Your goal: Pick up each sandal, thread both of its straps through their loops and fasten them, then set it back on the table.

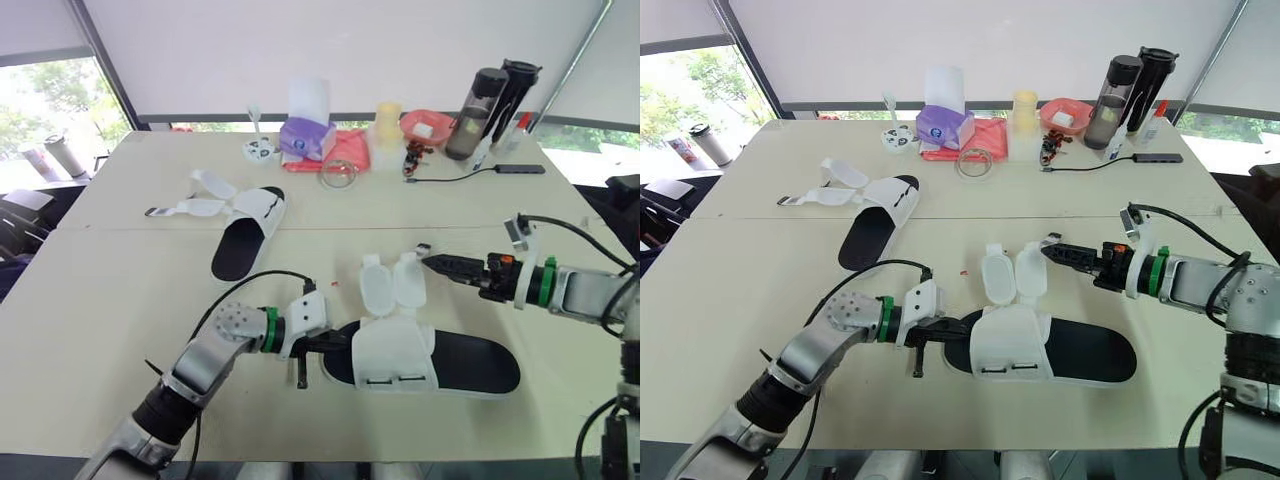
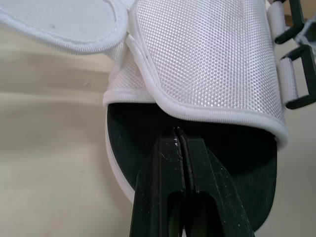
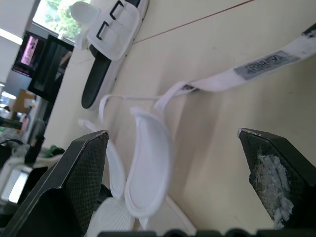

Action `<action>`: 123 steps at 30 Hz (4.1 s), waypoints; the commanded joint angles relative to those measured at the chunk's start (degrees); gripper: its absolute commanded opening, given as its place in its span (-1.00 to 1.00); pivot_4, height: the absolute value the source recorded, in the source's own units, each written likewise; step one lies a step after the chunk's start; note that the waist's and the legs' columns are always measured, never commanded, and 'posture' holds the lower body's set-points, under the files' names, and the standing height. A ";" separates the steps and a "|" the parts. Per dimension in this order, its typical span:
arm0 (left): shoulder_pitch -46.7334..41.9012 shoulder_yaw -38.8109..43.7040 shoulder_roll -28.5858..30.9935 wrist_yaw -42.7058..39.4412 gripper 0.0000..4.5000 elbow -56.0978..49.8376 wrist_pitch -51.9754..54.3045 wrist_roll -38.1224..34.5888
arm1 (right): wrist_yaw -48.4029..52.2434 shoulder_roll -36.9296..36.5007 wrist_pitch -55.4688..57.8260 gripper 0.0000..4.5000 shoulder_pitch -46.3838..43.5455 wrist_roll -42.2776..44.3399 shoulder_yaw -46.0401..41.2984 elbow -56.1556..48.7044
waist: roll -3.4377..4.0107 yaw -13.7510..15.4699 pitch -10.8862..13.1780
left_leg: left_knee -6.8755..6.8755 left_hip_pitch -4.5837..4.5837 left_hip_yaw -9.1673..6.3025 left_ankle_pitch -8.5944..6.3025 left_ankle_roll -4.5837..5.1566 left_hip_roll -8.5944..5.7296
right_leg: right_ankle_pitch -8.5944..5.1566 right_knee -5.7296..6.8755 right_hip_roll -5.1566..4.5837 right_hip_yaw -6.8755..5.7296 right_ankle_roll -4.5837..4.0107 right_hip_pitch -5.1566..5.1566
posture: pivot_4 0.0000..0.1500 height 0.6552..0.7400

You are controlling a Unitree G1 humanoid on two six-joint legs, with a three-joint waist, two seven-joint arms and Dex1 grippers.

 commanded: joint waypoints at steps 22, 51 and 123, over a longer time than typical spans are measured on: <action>-0.88 -6.65 -1.07 1.04 -1.00 -1.00 0.08 6.24 | -7.92 13.32 3.19 0.89 -15.80 -10.61 -7.32 18.55 | 0.06 -0.27 -0.04 | 0.08 0.02 0.00 -0.03 0.05 -0.02 | 0.11 0.03 0.02 0.00 0.20 0.03 | 1.00 1.00; -1.86 -4.15 0.46 -0.72 -1.00 2.36 -2.56 5.41 | 26.40 2.74 -61.57 -0.99 15.85 -45.55 14.55 -34.94 | 0.03 -0.23 -0.07 | 0.01 0.06 -0.03 -0.06 0.00 -0.01 | 0.09 -0.01 0.06 -0.04 0.33 0.05 | 1.00 1.00; 0.00 -6.38 2.38 0.55 -1.00 -2.19 -7.06 10.82 | 21.11 -9.63 -22.51 -0.64 25.10 -3.57 9.67 -38.90 | 0.42 1.45 -0.30 | 0.41 -0.40 0.14 -0.36 0.47 0.03 | 0.22 -0.78 -0.11 -0.06 0.43 0.14 | 1.00 1.00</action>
